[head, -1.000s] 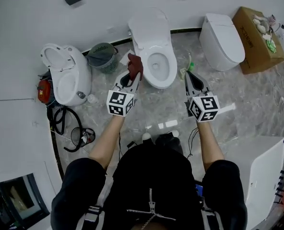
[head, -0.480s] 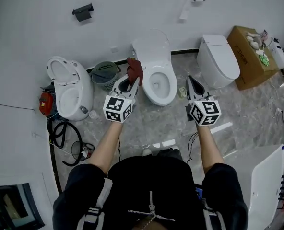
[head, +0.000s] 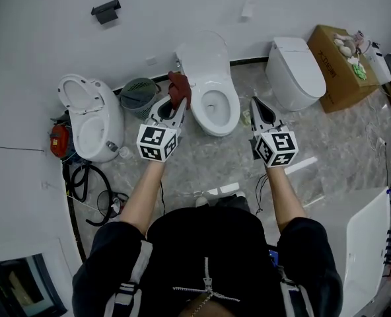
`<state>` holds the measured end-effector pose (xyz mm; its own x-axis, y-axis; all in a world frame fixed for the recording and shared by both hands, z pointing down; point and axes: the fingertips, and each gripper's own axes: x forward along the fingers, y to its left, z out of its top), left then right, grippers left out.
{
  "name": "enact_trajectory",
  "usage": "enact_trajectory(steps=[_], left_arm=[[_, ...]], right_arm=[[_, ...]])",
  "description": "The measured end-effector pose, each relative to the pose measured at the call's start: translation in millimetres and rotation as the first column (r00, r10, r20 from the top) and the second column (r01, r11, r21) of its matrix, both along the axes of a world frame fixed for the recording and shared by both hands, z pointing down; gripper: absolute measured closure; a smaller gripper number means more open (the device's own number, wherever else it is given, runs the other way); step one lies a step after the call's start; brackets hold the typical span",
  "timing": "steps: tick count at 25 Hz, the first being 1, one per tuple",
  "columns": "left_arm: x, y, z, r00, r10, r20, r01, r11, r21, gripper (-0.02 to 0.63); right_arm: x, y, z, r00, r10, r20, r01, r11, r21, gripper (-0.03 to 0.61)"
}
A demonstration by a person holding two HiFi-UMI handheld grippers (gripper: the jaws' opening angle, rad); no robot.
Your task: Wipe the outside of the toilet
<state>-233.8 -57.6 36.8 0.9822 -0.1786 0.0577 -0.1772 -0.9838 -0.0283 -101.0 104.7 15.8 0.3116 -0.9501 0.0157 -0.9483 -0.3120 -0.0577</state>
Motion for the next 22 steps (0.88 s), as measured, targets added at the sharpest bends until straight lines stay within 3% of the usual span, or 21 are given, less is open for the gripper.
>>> enact_trajectory(steps=[22], left_arm=[[-18.3,2.2,3.1,1.000,-0.010,-0.010,0.010,1.000,-0.021,0.546]], right_arm=[[-22.6,-1.8,13.0,0.999,-0.013,0.037,0.013,1.000,-0.004,0.577]])
